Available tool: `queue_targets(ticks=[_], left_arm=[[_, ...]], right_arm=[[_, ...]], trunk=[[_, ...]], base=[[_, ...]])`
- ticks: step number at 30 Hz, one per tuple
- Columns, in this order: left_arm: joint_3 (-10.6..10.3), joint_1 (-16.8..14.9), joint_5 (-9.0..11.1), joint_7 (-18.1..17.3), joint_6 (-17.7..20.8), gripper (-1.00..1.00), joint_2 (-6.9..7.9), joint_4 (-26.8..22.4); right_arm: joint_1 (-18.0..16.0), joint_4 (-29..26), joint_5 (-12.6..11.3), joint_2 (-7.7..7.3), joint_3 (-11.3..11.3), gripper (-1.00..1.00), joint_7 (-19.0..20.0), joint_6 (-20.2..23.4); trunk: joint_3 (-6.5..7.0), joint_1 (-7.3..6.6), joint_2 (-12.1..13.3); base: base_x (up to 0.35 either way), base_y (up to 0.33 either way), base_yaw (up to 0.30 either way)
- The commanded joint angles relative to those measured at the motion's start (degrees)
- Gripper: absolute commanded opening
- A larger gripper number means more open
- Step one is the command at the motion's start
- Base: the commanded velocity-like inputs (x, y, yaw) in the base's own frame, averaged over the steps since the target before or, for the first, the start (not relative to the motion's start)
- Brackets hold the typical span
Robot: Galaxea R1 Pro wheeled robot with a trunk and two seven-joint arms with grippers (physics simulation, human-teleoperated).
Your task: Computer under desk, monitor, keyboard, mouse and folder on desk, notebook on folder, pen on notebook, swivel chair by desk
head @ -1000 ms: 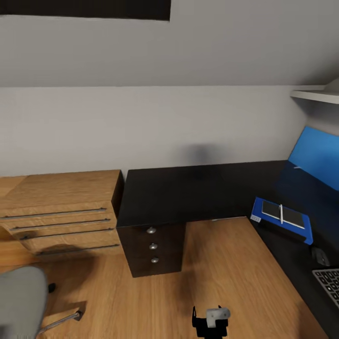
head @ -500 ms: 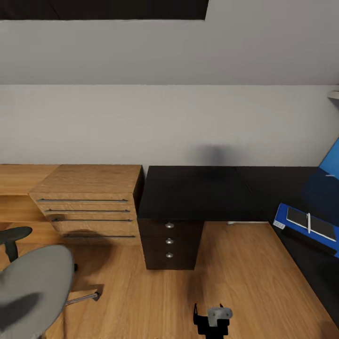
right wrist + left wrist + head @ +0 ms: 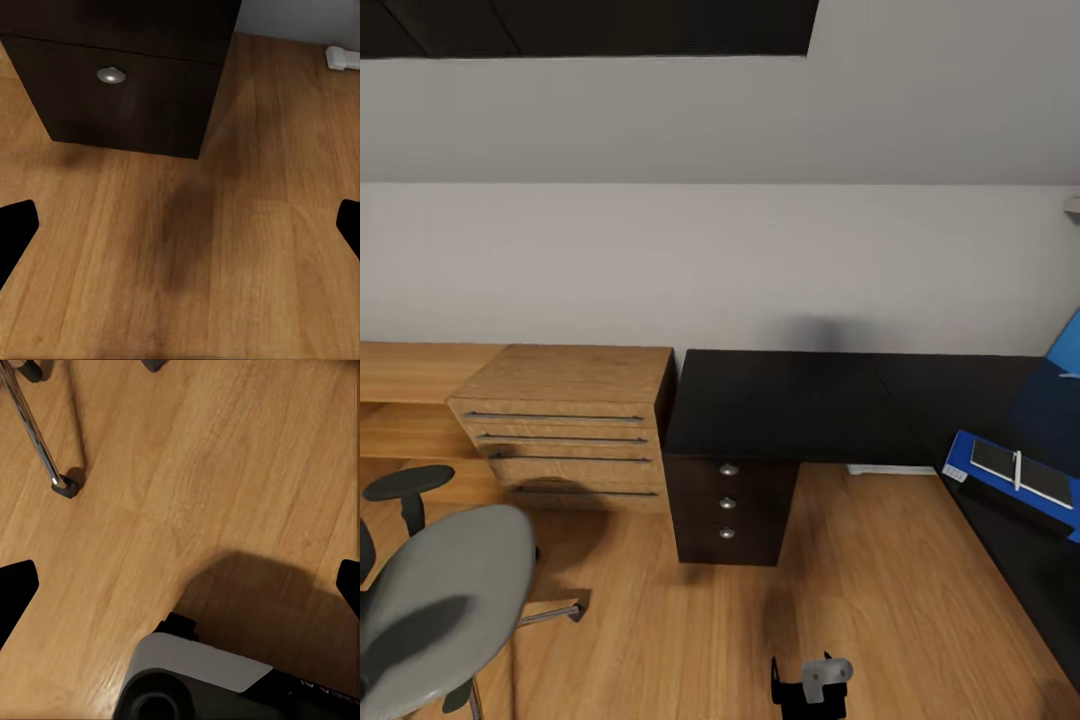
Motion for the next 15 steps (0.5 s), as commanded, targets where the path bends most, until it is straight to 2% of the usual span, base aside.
queue_targets(ticks=[1,10,15], left_arm=[[-0.47,-0.05,0.62,0.35,-0.32,1.0,0.03,0.01],[-0.47,-0.05,0.81,0.23,2.46,1.0,-0.2,0.14],[-0.47,-0.05,0.72,0.23,2.95,1.0,-0.16,0.17]], right_arm=[[-0.04,0.0,-0.11,0.02,0.48,1.0,-0.44,-0.04],[-0.01,-0.15,-0.11,0.23,0.44,1.0,-0.27,-0.42],[0.0,-0.13,-0.11,0.39,0.52,1.0,-0.33,-0.46]], trunk=[[0.13,-0.22,0.38],[1.75,-2.2,3.99],[2.86,-3.3,5.99]], base=[[0.0,0.0,0.0],[0.0,0.0,0.001],[0.0,0.0,0.116]])
